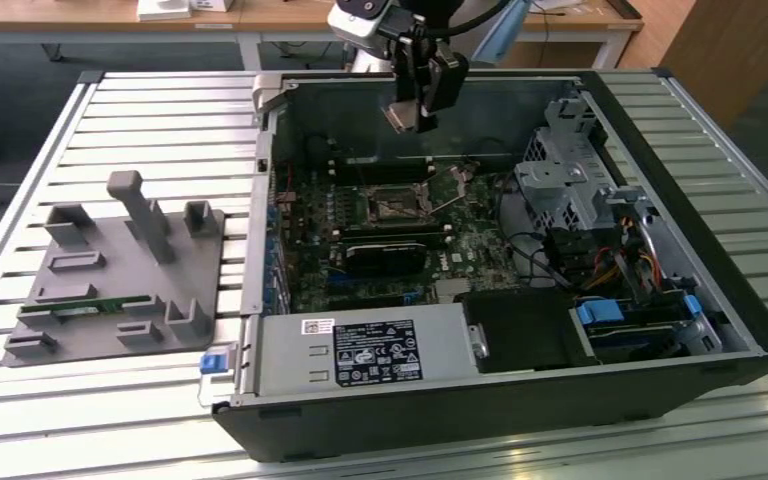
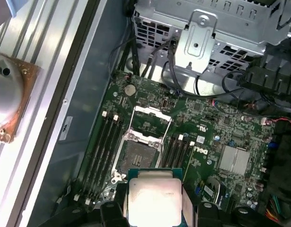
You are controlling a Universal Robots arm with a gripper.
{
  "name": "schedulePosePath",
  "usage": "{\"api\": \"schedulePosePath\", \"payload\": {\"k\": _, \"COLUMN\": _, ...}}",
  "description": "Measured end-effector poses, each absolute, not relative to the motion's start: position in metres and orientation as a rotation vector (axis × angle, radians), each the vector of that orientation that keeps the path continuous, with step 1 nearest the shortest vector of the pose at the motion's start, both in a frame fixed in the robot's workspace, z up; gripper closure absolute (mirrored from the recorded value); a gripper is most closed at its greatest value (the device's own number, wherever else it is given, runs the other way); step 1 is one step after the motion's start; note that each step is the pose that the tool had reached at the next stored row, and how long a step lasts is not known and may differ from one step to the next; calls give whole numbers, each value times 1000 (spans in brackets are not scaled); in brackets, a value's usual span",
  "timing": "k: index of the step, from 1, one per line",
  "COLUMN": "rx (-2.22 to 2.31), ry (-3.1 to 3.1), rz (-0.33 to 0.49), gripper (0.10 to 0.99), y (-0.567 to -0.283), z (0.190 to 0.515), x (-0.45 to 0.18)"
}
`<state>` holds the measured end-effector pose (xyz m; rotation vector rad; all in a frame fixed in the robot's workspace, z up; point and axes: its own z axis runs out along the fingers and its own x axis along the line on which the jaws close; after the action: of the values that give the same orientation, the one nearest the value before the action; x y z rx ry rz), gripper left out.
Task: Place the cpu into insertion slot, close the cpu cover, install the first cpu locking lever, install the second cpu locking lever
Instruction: 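Place the cpu into insertion slot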
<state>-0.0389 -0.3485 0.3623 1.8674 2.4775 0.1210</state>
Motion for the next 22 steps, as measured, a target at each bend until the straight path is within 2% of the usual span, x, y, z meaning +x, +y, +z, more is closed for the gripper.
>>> {"api": "schedulePosePath", "payload": {"k": 22, "rx": 2151, "ry": 2223, "rz": 112, "gripper": 549, "y": -348, "z": 361, "x": -39}}
